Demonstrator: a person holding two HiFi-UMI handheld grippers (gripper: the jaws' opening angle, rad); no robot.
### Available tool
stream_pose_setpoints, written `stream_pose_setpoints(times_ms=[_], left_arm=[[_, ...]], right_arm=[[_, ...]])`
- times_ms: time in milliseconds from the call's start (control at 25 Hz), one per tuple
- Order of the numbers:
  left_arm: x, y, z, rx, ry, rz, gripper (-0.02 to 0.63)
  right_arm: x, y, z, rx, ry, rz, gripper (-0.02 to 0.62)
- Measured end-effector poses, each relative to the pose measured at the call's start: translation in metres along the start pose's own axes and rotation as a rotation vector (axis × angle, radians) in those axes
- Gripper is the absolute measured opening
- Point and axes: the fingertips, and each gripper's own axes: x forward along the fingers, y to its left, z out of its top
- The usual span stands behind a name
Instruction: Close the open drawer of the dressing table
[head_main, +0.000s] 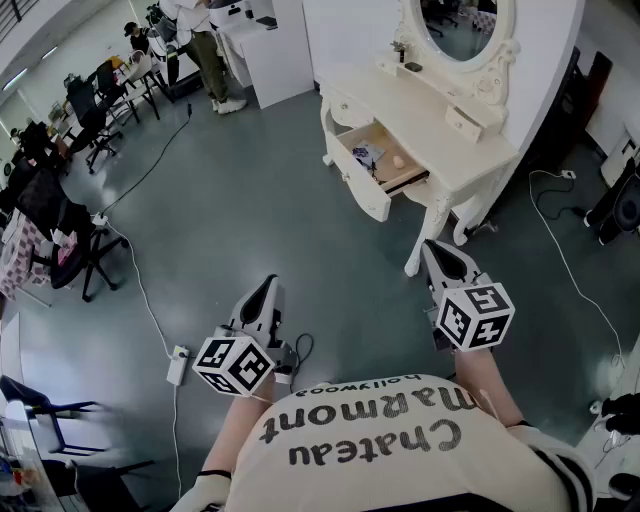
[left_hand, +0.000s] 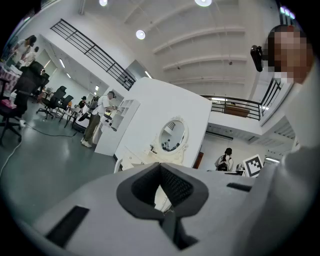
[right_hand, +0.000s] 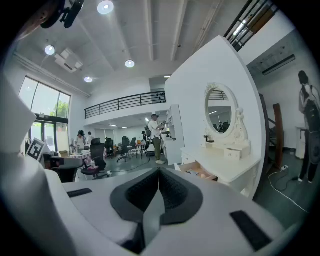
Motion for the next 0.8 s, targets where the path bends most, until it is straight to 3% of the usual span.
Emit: stream_pose_setpoints(times_ms=[480, 800], left_arm=[[-0.012, 0.050, 0.035, -0.017, -0.011, -0.049, 0.009], [-0.040, 0.103, 0.028, -0.047, 0.011, -0.031, 0.009]], right_arm=[[0.031, 0.053, 0.007, -0.018, 0.003, -0.028, 0.028], [0.047, 0.096, -0.042, 0.035, 0.065, -0.039, 0.029]])
